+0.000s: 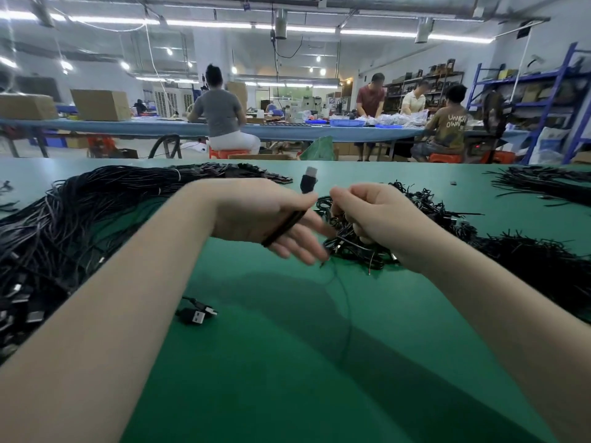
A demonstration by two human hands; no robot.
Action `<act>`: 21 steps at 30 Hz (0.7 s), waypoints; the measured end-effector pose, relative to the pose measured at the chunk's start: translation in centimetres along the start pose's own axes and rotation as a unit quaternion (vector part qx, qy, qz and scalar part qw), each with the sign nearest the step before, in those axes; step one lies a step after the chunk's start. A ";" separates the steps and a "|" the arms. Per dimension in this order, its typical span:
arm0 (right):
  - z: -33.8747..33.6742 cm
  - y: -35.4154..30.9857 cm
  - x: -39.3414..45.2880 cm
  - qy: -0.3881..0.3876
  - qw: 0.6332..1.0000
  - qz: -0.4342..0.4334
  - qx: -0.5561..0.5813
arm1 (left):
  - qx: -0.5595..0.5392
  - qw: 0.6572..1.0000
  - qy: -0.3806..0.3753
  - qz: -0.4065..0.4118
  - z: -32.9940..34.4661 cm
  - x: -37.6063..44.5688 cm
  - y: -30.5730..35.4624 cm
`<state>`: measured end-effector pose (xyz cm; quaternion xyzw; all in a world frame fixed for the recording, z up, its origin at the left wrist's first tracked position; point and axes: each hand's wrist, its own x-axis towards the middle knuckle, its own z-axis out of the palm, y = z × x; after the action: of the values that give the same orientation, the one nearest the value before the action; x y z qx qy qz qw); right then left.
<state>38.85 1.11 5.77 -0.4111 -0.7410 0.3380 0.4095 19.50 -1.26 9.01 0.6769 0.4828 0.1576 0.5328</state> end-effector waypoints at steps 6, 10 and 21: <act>1.7 -0.1 -0.9 -0.221 0.966 0.055 0.125 | -0.232 0.912 0.266 0.210 0.6 1.6 1.1; 2.0 2.2 -1.1 -0.279 0.944 0.124 0.127 | -0.381 0.854 0.149 0.322 -0.1 -0.9 2.2; 0.5 -0.4 0.0 -0.023 0.999 0.006 -0.026 | 0.060 0.989 0.138 -0.002 1.4 1.5 -0.4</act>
<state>38.28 0.81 5.93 -0.4180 -0.7567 0.3301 0.3791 21.08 -0.83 7.66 0.6781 0.5617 0.2189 0.4205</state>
